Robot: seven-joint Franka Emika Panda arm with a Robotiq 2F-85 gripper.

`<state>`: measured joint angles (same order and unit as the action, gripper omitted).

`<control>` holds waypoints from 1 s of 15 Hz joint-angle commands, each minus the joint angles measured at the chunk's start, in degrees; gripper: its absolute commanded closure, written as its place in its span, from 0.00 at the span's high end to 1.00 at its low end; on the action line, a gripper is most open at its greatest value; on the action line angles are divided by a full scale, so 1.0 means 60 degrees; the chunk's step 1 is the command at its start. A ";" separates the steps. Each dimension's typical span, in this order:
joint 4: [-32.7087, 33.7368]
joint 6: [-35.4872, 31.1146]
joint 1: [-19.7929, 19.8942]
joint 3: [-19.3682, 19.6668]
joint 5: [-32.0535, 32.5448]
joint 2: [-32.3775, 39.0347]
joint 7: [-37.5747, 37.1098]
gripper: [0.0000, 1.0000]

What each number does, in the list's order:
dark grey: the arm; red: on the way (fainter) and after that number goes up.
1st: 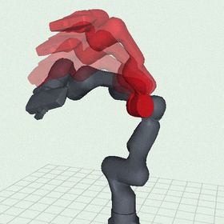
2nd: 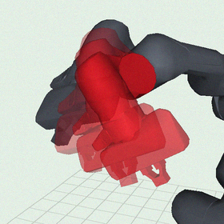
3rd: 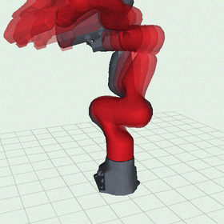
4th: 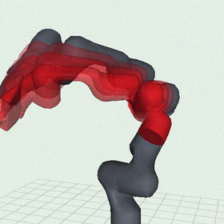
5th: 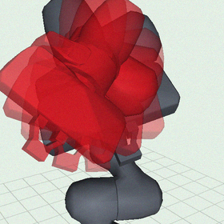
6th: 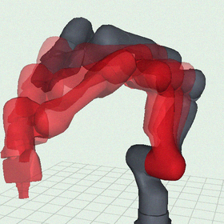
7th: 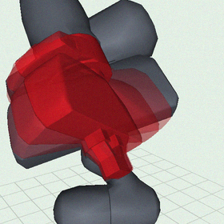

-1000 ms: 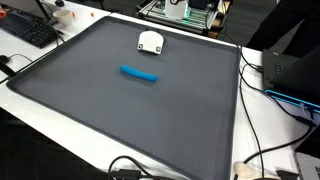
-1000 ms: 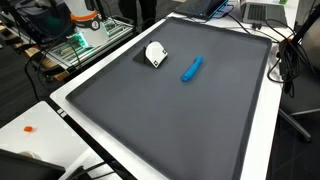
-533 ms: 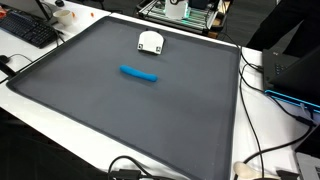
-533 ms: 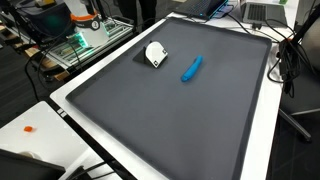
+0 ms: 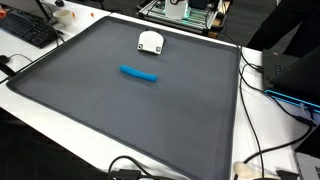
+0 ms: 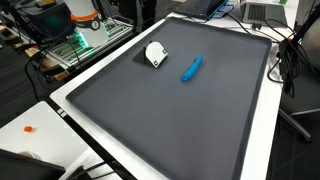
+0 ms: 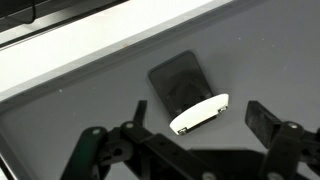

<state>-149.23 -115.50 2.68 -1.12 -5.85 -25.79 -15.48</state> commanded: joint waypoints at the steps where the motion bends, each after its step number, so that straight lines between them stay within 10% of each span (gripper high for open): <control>1: -0.0745 -0.1035 -0.0011 -0.0176 -0.1082 -0.0195 -0.1250 1.00; 15: -0.1269 -0.3996 -0.0248 -0.0601 -0.3155 0.1833 -0.3979 1.00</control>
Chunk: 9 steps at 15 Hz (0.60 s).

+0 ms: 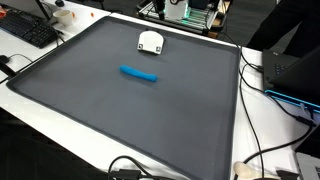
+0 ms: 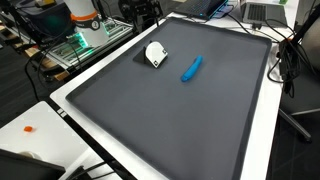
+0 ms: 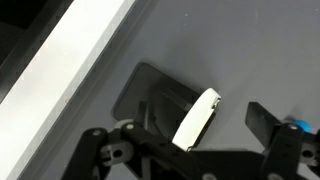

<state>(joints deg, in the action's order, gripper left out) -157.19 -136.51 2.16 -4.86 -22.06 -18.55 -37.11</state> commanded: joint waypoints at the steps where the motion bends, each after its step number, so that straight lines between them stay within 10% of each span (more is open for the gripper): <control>1: 0.0108 -0.0637 -0.0189 0.0057 -0.0616 0.0858 -0.0485 1.00; 9: 0.0532 -0.1768 -0.0370 0.0112 -0.1248 0.2227 -0.1115 1.00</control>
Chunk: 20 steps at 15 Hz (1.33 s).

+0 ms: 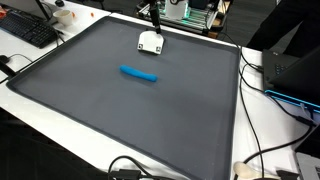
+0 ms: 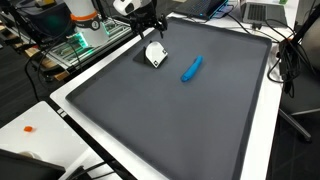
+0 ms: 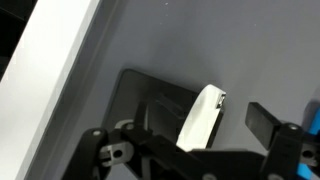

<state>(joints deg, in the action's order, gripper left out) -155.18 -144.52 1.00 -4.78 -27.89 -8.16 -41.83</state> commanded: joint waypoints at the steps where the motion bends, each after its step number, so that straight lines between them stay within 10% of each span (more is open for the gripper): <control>1: 0.0253 -0.0512 -0.0199 0.0113 -0.0307 0.0598 -0.0387 1.00; 20: 0.0442 -0.2019 -0.0372 0.0115 0.0486 0.1356 -0.1638 1.00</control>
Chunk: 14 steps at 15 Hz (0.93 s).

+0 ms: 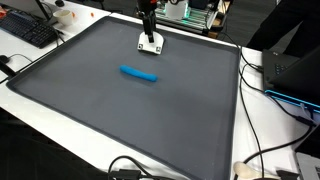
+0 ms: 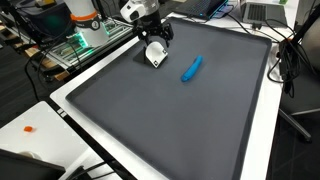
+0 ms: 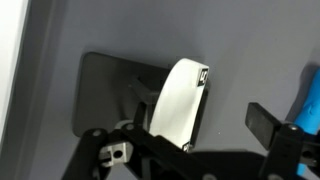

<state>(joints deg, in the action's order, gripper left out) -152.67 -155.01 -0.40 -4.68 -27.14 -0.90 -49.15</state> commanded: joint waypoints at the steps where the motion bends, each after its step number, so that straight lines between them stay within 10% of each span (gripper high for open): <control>1: 0.0025 -0.0324 -0.0137 0.0103 0.0485 0.0165 -0.0514 1.00; 3: 0.0041 -0.0388 -0.0146 0.0111 0.0666 0.0198 -0.0662 1.00; 14: 0.0203 -0.0311 -0.0135 0.0207 0.1073 0.0301 -0.1294 0.05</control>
<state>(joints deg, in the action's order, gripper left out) -151.75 -156.23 -0.55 -4.16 -20.95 0.20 -55.23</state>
